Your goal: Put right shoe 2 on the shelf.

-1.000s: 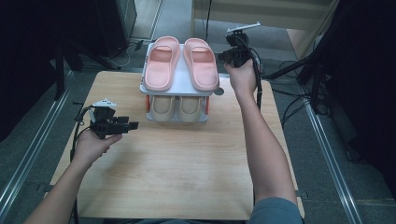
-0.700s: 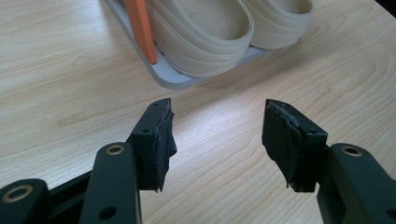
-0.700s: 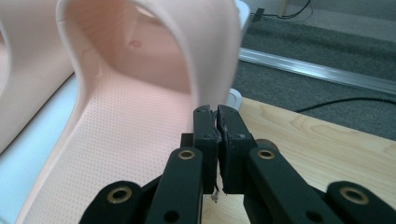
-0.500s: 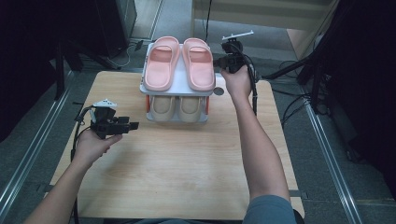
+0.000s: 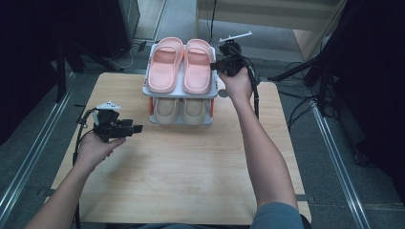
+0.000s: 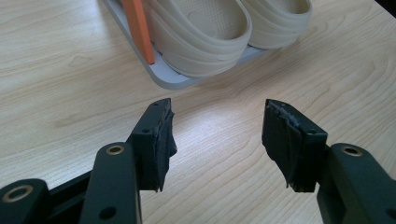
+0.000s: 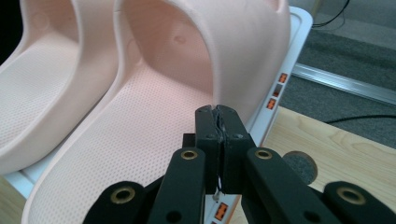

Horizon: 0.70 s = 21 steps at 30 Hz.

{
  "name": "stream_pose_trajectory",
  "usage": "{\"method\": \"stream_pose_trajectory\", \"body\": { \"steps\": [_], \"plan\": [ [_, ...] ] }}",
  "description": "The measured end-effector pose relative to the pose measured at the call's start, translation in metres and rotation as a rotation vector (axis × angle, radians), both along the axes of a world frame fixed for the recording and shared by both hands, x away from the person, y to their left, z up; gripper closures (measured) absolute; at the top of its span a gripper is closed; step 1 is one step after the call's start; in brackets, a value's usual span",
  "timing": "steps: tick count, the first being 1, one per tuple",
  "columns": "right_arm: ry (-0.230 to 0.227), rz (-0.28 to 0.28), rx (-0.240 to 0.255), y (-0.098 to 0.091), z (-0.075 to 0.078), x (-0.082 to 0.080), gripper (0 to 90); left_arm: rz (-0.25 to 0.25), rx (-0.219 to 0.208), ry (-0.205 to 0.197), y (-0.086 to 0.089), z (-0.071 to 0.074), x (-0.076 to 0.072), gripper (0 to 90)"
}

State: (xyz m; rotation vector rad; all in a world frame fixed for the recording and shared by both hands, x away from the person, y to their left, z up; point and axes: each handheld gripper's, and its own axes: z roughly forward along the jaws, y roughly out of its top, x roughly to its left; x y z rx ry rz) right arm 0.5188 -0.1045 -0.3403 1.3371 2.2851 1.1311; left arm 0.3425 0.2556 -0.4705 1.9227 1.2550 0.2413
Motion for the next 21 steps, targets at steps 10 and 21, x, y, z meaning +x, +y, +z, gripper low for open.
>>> {"method": "stream_pose_trajectory", "body": {
  "steps": [10,21],
  "plan": [
    [-0.015,0.010,0.000,0.001,-0.001,-0.004,88.9,0.002,-0.001,0.002,0.000,0.000,0.000,43.4],
    [-0.031,0.022,0.017,-0.018,-0.002,-0.020,87.6,0.001,-0.001,0.005,0.001,-0.001,0.000,43.3]
  ]
}}
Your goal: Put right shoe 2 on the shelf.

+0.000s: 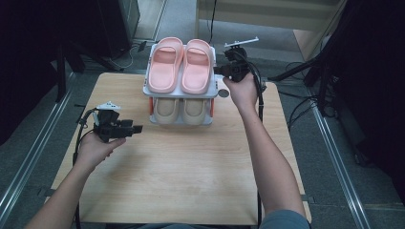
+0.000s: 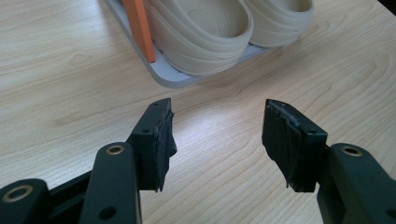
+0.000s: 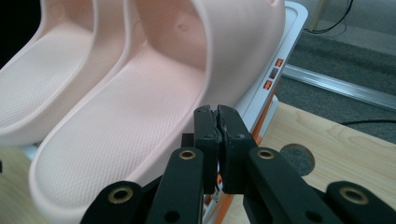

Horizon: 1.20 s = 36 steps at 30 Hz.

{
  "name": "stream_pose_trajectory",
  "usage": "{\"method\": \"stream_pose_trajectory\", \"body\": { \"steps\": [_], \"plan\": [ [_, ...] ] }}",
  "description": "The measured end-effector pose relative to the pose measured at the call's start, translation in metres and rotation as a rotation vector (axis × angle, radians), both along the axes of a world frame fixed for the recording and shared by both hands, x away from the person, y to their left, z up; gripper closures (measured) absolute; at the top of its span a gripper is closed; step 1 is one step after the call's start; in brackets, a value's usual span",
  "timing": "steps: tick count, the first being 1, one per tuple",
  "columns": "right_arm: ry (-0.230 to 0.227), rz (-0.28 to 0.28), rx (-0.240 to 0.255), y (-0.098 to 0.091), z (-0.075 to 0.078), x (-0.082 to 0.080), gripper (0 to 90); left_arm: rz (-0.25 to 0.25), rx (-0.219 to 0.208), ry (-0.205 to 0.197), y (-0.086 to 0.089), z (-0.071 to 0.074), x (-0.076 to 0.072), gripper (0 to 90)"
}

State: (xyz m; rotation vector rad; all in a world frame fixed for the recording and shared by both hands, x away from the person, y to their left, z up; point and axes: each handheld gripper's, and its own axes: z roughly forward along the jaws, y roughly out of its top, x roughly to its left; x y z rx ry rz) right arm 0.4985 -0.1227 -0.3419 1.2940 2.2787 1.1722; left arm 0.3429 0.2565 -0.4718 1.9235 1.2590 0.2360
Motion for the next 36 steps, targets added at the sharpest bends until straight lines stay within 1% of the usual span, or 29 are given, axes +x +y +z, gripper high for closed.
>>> {"method": "stream_pose_trajectory", "body": {
  "steps": [4,8,10,13,14,17,19,21,23,25,32,36],
  "plan": [
    [-0.008,0.020,-0.001,-0.008,0.002,-0.012,86.6,-0.002,0.002,0.002,0.000,0.000,0.001,43.4],
    [-0.014,0.035,0.010,-0.014,0.001,-0.024,86.4,-0.001,-0.001,0.003,-0.001,-0.001,0.001,43.3],
    [-0.017,0.042,0.009,-0.015,0.000,-0.028,86.4,-0.003,0.002,0.006,-0.002,-0.001,0.002,43.3],
    [-0.019,0.052,0.003,-0.009,-0.003,-0.027,86.4,-0.004,0.001,0.006,-0.004,-0.001,0.003,43.3],
    [-0.010,0.050,0.000,-0.006,-0.005,-0.026,86.4,-0.005,0.000,0.003,-0.004,-0.001,0.003,43.3],
    [-0.004,0.057,0.001,0.003,-0.011,-0.024,86.3,-0.011,0.006,0.005,-0.004,-0.001,0.004,43.4],
    [0.003,0.067,0.005,0.009,-0.015,-0.023,86.2,-0.008,0.001,0.008,-0.004,-0.002,0.005,43.4],
    [-0.007,0.072,0.003,0.015,-0.016,-0.024,86.4,-0.008,-0.002,0.008,-0.004,-0.002,0.005,43.4],
    [-0.002,0.071,0.008,0.018,-0.016,-0.025,86.4,-0.011,-0.002,0.007,-0.004,-0.001,0.005,43.4],
    [-0.004,0.071,0.008,0.019,-0.016,-0.026,86.4,-0.015,-0.002,0.008,-0.004,-0.001,0.005,43.4],
    [0.008,0.072,0.027,0.019,-0.016,-0.027,86.3,-0.019,0.003,0.004,-0.007,-0.001,0.006,43.4],
    [-0.006,0.075,0.036,0.014,-0.015,-0.032,86.4,-0.022,0.004,0.008,-0.007,-0.001,0.006,43.4]
  ]
}}
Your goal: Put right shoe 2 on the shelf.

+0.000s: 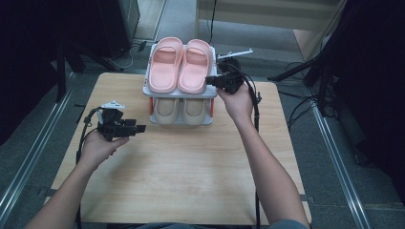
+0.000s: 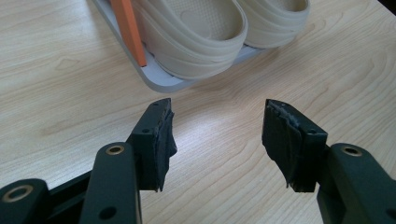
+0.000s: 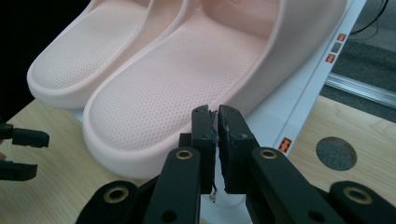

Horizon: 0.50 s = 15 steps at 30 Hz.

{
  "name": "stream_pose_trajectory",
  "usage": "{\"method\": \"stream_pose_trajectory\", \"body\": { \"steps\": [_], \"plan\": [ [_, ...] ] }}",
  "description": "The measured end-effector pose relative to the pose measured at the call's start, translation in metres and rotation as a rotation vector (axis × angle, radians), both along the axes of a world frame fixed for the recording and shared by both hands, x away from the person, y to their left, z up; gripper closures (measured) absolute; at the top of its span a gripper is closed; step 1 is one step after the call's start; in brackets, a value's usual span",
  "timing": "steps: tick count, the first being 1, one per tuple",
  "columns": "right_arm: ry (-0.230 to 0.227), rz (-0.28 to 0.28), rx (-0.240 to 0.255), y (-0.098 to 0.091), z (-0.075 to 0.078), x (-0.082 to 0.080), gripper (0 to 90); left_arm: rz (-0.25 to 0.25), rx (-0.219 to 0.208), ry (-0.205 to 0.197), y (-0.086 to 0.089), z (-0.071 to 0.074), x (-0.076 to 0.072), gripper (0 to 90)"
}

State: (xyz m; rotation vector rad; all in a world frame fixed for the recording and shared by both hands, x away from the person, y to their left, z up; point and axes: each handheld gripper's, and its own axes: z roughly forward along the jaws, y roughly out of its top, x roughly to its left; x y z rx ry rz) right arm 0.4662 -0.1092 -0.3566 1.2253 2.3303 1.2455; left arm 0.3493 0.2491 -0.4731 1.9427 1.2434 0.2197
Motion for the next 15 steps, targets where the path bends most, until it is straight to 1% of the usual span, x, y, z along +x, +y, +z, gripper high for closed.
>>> {"method": "stream_pose_trajectory", "body": {
  "steps": [6,8,15],
  "plan": [
    [-0.020,0.013,0.004,-0.017,-0.002,-0.020,86.4,-0.001,0.003,-0.004,0.000,0.000,0.000,43.3],
    [-0.019,0.020,0.013,-0.023,-0.004,-0.026,86.3,0.000,0.003,-0.003,0.000,0.001,0.000,43.3],
    [-0.027,0.034,0.023,-0.040,-0.017,-0.047,84.6,-0.001,0.001,-0.005,-0.003,-0.001,0.000,43.3]
  ]
}}
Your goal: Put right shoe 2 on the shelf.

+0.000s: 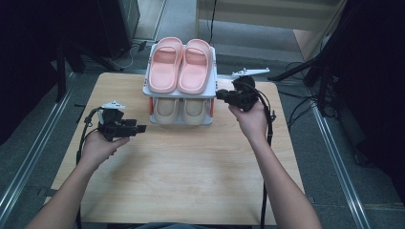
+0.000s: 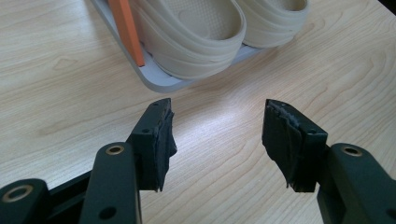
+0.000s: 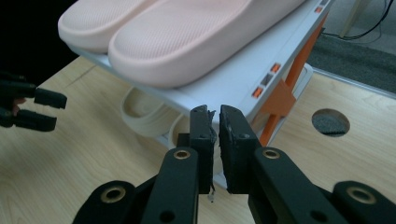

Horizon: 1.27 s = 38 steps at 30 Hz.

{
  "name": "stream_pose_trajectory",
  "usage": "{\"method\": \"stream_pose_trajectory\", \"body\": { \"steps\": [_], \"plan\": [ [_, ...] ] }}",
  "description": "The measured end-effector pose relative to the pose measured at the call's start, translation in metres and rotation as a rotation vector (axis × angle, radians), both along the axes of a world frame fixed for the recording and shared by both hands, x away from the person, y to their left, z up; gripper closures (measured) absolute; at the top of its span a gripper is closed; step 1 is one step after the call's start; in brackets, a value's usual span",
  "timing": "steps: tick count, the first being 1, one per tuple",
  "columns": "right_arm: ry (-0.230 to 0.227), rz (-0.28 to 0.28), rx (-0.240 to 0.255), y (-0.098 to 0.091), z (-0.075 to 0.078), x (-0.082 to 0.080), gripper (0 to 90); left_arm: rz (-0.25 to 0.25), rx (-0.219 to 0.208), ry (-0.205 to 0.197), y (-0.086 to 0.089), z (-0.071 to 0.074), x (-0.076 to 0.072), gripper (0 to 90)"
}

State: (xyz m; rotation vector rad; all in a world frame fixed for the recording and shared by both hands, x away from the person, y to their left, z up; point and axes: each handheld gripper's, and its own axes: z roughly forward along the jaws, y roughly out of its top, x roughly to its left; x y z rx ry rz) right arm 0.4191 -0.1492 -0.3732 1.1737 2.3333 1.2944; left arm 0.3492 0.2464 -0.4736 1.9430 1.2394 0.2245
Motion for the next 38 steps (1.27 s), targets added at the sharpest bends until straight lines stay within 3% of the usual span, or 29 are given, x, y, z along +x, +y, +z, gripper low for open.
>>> {"method": "stream_pose_trajectory", "body": {
  "steps": [15,20,33,38],
  "plan": [
    [0.019,0.034,0.005,-0.012,-0.045,-0.042,80.5,-0.034,0.007,-0.005,-0.008,-0.001,0.001,43.3],
    [0.026,0.041,0.019,-0.016,-0.058,-0.052,79.1,-0.062,0.027,0.000,-0.013,-0.001,-0.002,43.2],
    [0.044,0.041,0.040,-0.026,-0.083,-0.066,73.6,-0.070,0.007,-0.027,-0.017,-0.003,0.002,43.0],
    [0.027,0.050,0.023,-0.026,-0.088,-0.067,67.9,-0.071,0.005,-0.032,-0.018,-0.004,0.002,42.0]
  ]
}}
